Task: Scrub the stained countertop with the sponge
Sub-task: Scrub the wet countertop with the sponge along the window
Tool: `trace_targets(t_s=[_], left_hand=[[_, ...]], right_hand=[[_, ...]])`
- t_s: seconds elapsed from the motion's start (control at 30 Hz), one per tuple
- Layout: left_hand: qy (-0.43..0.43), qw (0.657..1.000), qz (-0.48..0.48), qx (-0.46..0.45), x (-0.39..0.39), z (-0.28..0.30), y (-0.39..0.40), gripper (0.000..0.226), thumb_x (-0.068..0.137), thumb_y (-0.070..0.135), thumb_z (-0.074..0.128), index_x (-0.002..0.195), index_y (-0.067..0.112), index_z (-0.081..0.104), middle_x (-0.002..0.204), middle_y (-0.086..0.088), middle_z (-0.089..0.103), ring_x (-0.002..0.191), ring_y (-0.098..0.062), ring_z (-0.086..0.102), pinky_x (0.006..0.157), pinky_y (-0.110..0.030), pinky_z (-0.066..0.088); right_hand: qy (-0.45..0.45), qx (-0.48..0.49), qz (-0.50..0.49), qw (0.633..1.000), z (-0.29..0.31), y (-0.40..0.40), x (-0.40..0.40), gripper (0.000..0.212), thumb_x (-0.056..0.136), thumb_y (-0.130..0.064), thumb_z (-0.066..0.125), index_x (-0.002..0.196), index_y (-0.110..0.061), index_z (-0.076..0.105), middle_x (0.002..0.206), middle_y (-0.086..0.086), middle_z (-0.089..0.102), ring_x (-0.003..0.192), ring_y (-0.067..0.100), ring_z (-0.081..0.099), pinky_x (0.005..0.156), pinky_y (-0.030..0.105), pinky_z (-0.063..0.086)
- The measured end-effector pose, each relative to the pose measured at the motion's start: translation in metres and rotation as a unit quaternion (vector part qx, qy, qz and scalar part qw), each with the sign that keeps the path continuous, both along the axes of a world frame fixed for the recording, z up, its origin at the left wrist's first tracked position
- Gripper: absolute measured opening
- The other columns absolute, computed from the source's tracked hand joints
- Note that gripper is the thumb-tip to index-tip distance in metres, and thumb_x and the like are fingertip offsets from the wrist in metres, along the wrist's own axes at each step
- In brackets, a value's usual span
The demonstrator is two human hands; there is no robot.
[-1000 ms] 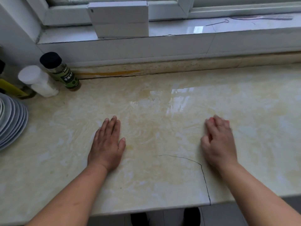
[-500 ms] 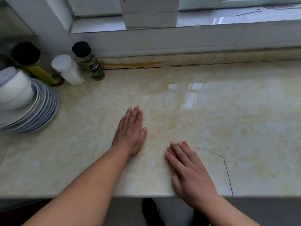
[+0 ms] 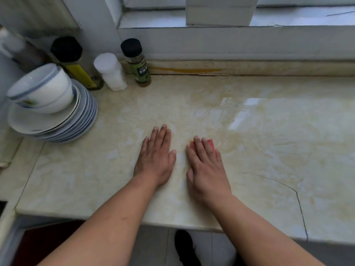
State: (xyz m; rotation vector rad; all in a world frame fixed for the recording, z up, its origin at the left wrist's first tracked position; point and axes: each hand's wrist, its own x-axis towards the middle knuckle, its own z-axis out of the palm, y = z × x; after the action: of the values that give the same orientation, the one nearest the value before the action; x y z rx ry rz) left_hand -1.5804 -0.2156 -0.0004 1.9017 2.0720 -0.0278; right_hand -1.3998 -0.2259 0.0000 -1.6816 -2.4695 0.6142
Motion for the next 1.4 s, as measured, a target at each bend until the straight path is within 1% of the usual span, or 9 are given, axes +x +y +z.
trace_targets(t_s=[0.17, 0.4, 0.6, 0.73, 0.83, 0.9, 1.07, 1.23, 1.4], left_hand=[[-0.001, 1.000, 0.002, 0.005, 0.000, -0.002, -0.001, 0.073, 0.109, 0.044, 0.026, 0.166, 0.020, -0.011, 0.172, 0.006, -0.026, 0.157, -0.014, -0.026, 0.129, -0.039, -0.010], [-0.006, 1.000, 0.000, -0.007, -0.002, -0.004, 0.003, 0.074, 0.108, 0.046, 0.024, 0.165, 0.020, -0.014, 0.170, 0.004, -0.030, 0.156, -0.013, -0.029, 0.129, -0.041, -0.010], [-0.018, 1.000, -0.005, 0.011, -0.004, -0.005, 0.001, 0.073, 0.109, 0.045, 0.026, 0.166, 0.018, -0.012, 0.171, 0.004, -0.029, 0.156, -0.014, -0.029, 0.129, -0.040, -0.010], [-0.015, 1.000, -0.006, -0.007, -0.004, -0.003, 0.001, 0.070, 0.110, 0.044, 0.019, 0.165, 0.018, -0.016, 0.169, 0.004, -0.032, 0.155, -0.013, -0.032, 0.129, -0.040, -0.011], [-0.010, 1.000, -0.014, -0.009, -0.005, -0.005, 0.002, 0.070, 0.103, 0.047, 0.004, 0.164, 0.019, -0.018, 0.169, 0.003, -0.033, 0.154, -0.014, -0.033, 0.129, -0.040, -0.012], [-0.021, 1.000, -0.012, 0.002, -0.004, -0.007, -0.001, 0.078, 0.094, 0.052, -0.004, 0.164, 0.019, -0.016, 0.169, 0.004, -0.032, 0.154, -0.012, -0.033, 0.128, -0.039, -0.014], [-0.045, 0.998, -0.008, 0.039, -0.007, -0.010, -0.002, 0.079, 0.094, 0.050, -0.001, 0.166, 0.018, -0.007, 0.172, 0.004, -0.023, 0.156, -0.011, -0.028, 0.125, -0.033, -0.018], [-0.058, 0.997, 0.009, 0.050, -0.008, -0.009, -0.002, 0.068, 0.104, 0.040, 0.013, 0.164, 0.017, -0.009, 0.173, 0.000, -0.019, 0.158, -0.013, -0.024, 0.121, -0.027, -0.023], [-0.029, 0.999, 0.002, 0.027, -0.006, -0.008, -0.001, 0.082, 0.093, 0.050, -0.001, 0.165, 0.013, -0.010, 0.171, -0.003, -0.028, 0.156, -0.015, -0.030, 0.122, -0.032, -0.022]], right_hand=[[0.002, 0.017, 0.018, 1.000, -0.004, -0.060, 0.017, 0.073, 0.088, -0.031, 0.043, 0.158, -0.021, 0.029, 0.170, 0.001, 0.008, 0.156, 0.024, -0.004, 0.123, 0.045, 0.008], [-0.010, -0.016, -0.017, 1.000, 0.002, 0.024, -0.036, 0.069, 0.098, -0.040, 0.027, 0.162, -0.023, 0.008, 0.168, -0.002, -0.016, 0.151, 0.020, -0.027, 0.124, 0.043, -0.008], [0.008, -0.011, 0.000, 1.000, 0.002, -0.037, -0.017, 0.069, 0.094, -0.036, 0.026, 0.162, -0.024, 0.014, 0.169, -0.004, -0.009, 0.154, 0.018, -0.020, 0.124, 0.042, -0.003], [0.028, -0.032, -0.017, 0.999, 0.006, 0.022, -0.046, 0.069, 0.096, -0.044, 0.015, 0.162, -0.024, 0.007, 0.168, -0.004, -0.015, 0.150, 0.016, -0.029, 0.124, 0.040, -0.009], [0.015, -0.040, -0.008, 0.999, 0.008, 0.048, -0.054, 0.066, 0.102, -0.038, 0.027, 0.162, -0.025, 0.002, 0.168, -0.005, -0.018, 0.150, 0.015, -0.029, 0.125, 0.043, -0.008], [0.022, -0.044, -0.002, 0.999, 0.009, 0.029, -0.042, 0.062, 0.105, -0.038, 0.025, 0.162, -0.027, 0.001, 0.167, -0.008, -0.020, 0.150, 0.013, -0.030, 0.125, 0.042, -0.008], [0.029, -0.051, 0.057, 0.997, 0.009, 0.009, -0.025, 0.066, 0.097, -0.043, 0.014, 0.161, -0.030, 0.006, 0.167, -0.012, -0.016, 0.151, 0.010, -0.026, 0.125, 0.039, -0.006], [0.021, -0.042, 0.119, 0.992, 0.010, 0.077, -0.054, 0.065, 0.100, -0.032, 0.034, 0.161, -0.027, 0.014, 0.169, -0.008, -0.006, 0.154, 0.014, -0.018, 0.126, 0.047, 0.002], [0.030, -0.030, 0.063, 0.997, 0.012, 0.024, -0.028, 0.067, 0.097, -0.043, 0.017, 0.162, -0.029, 0.007, 0.167, -0.012, -0.015, 0.151, 0.010, -0.026, 0.125, 0.040, -0.004]])
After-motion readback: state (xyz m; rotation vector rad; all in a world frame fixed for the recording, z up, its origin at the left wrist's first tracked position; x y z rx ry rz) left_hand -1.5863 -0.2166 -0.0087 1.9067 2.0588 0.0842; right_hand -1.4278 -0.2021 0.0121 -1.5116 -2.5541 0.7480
